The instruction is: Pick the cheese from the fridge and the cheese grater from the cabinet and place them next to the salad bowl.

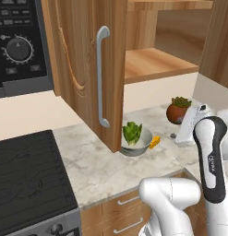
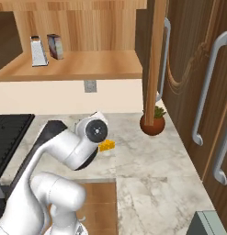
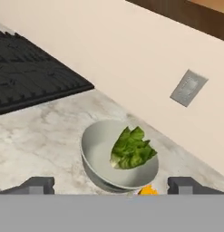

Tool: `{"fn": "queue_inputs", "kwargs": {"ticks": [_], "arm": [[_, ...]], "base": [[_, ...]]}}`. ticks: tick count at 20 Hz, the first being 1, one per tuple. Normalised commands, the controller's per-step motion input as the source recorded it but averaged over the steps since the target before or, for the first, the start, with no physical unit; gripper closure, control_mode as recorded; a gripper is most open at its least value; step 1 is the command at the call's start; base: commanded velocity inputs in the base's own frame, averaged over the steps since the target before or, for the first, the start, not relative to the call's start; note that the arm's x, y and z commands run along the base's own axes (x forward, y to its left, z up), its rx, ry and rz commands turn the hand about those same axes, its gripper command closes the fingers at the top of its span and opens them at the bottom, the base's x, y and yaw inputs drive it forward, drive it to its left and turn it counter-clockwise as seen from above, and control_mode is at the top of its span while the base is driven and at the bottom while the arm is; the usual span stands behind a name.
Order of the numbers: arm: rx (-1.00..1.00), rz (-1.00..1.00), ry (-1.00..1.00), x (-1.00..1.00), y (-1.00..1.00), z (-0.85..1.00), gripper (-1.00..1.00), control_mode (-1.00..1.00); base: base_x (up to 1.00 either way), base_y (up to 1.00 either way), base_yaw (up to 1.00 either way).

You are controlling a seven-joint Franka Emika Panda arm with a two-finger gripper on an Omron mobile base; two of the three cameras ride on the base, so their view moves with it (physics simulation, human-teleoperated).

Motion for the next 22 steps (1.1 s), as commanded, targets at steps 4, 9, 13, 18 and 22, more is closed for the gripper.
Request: {"fn": "queue_inputs", "kwargs": {"ticks": [4,9,13,18,22], "arm": [[0.36,-0.26,0.05,-1.0,0.51,1.0,-1.0,-1.0],[0.41,-0.31,0.07,-0.87,0.28,1.0,-1.0,-1.0],[0.37,-0.17,0.05,-0.48,0.35,1.0,-1.0,-1.0],[0.21,-0.1,-0.08,-0.06,0.52,0.66,-1.0,-1.0],[0.0,-0.04,-0.34,0.0,0.54,0.48,-1.0,-1.0]], "base": [[0.0,0.0,0.0],[0.0,0.0,0.0],[0.0,0.0,0.0],[0.0,0.0,0.0],[0.0,0.0,0.0]]}}
